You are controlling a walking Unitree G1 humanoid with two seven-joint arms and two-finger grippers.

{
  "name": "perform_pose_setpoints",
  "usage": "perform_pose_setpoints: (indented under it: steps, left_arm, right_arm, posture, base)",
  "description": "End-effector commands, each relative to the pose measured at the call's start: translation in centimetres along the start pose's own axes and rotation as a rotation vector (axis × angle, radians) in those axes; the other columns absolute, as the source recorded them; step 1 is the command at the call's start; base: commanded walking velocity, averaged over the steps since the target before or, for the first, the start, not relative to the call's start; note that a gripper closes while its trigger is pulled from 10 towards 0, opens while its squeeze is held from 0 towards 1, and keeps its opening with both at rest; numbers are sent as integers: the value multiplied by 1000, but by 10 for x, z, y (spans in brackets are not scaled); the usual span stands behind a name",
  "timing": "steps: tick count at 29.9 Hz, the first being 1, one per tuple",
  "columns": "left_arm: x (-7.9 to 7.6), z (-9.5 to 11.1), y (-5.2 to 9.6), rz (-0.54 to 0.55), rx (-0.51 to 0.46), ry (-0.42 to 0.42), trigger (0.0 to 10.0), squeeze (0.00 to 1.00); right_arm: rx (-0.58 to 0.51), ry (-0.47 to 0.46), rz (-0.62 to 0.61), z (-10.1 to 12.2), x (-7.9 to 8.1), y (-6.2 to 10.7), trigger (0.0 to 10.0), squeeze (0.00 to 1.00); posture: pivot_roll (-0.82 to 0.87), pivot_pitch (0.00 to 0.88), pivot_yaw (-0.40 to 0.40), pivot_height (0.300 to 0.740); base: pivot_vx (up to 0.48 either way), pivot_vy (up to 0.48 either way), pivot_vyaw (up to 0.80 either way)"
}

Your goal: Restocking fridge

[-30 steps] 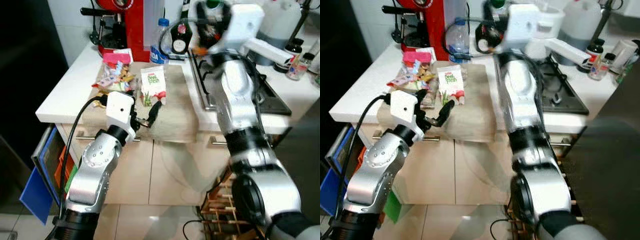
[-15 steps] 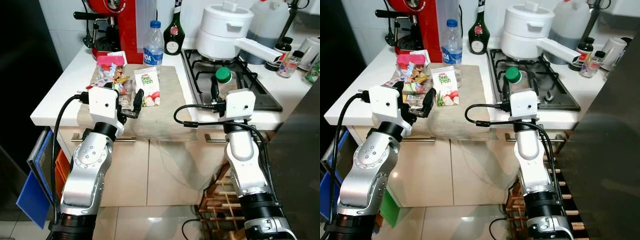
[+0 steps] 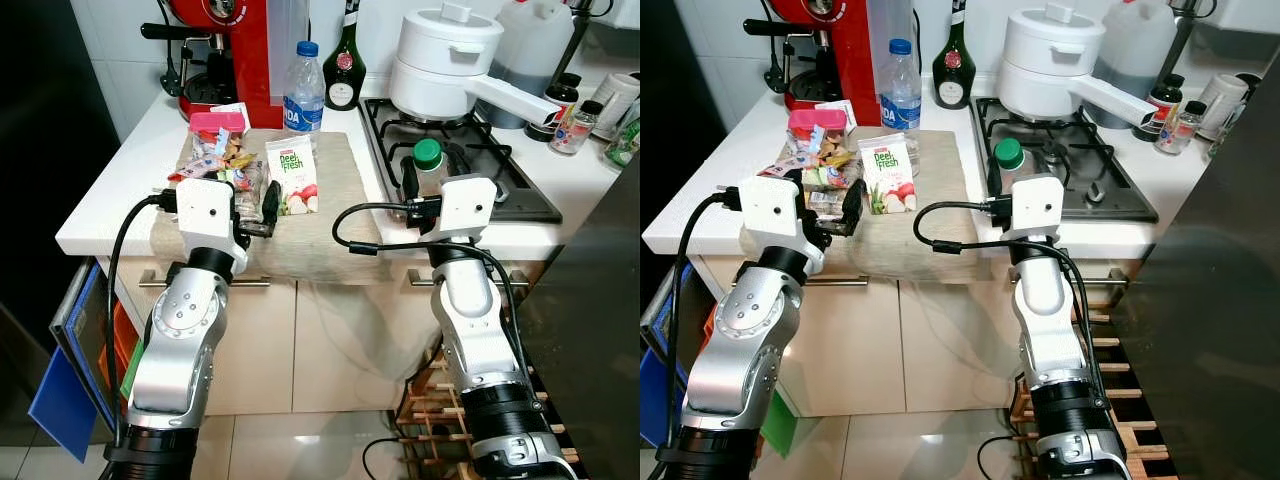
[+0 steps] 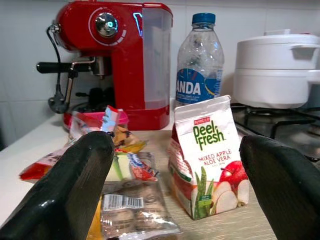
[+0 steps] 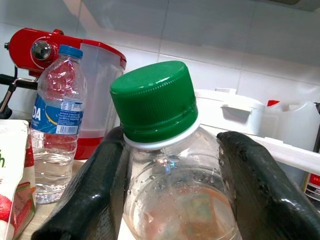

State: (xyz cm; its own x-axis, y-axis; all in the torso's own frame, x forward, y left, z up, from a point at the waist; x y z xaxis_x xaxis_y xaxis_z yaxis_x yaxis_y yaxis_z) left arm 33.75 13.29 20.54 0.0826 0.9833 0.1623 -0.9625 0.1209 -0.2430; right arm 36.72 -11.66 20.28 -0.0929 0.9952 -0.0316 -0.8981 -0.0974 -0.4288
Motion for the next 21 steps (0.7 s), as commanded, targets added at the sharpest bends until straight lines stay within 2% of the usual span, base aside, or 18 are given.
perform_pose_setpoints:
  steps: [1,6,12,21]
  left_arm:
    - [-1,2,-3,6,-3,-17,10000,0]
    - [-1,2,-4,20,-4,-37,10000,0]
    - [-1,0,-5,25,-1,-41,10000,0]
    - [-2,-1,-6,33,4,-47,10000,0]
  right_arm:
    - [79,-22,-18,-15,-5,4,10000,0]
    - [96,-31,-11,-16,-5,3,10000,0]
    - [56,12,32,-8,2,1,10000,0]
    - [102,-33,15,-15,0,1,10000,0]
  posture:
    - [-21,0,-10,740]
    - [-25,0,-7,740]
    - [-31,0,-4,740]
    - [-32,0,-3,740]
  base:
    - [0,0,0]
    - [0,0,0]
    - [-249,0,0]
    - [-293,0,0]
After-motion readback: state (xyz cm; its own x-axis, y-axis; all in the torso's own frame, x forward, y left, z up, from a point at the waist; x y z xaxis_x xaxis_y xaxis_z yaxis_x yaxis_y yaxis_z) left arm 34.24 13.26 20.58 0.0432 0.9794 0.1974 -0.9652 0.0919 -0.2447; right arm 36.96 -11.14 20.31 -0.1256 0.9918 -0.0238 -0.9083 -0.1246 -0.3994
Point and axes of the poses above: a point about 5 cm out from each wrist's last joint towards the gripper, its own y axis pointing back from the gripper into the wrist, its own z axis along the axis of the wrist's last joint, x = y × z, the point moved 4 cm from there along -y, pointing out of the wrist towards the gripper, and after that the axes turned 5 degrees about -y, right-handed, at the moved point
